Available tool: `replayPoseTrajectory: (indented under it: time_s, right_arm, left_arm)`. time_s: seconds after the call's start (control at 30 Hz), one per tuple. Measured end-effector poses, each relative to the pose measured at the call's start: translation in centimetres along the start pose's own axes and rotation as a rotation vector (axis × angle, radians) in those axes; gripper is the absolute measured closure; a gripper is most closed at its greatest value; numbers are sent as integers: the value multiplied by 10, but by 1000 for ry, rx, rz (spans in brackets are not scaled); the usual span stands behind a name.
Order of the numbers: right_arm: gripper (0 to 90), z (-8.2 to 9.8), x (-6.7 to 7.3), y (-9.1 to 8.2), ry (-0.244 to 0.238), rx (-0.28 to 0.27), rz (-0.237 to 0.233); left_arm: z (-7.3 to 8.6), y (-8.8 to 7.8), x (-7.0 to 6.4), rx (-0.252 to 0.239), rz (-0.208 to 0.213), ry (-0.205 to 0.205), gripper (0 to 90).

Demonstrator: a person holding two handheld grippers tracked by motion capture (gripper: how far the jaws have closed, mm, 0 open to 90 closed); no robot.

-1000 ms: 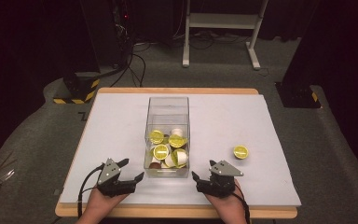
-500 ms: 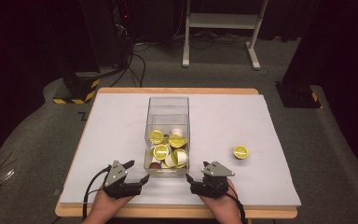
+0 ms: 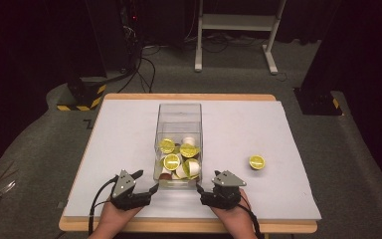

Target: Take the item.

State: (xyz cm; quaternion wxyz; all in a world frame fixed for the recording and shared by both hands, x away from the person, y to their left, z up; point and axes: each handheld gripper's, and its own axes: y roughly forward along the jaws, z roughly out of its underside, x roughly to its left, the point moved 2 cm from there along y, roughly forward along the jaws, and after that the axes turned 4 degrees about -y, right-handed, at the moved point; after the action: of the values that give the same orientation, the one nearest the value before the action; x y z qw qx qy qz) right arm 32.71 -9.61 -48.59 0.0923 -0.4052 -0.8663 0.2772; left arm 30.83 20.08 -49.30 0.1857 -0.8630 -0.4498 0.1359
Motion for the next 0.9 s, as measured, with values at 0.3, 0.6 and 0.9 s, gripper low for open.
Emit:
replayPoseTrajectory:
  time_s: [0.3,0.6,0.9]
  right_arm:
    - [196,-5,1,7,-29,8,9]
    - [191,-9,-5,14,-10,18,24]
    - [190,-15,-15,18,3,20,33]
  left_arm:
    - [-2,3,7,-15,-9,-38,252]
    - [-7,9,9,-13,-24,-33,259]
    - [-11,16,13,9,-20,-51,270]
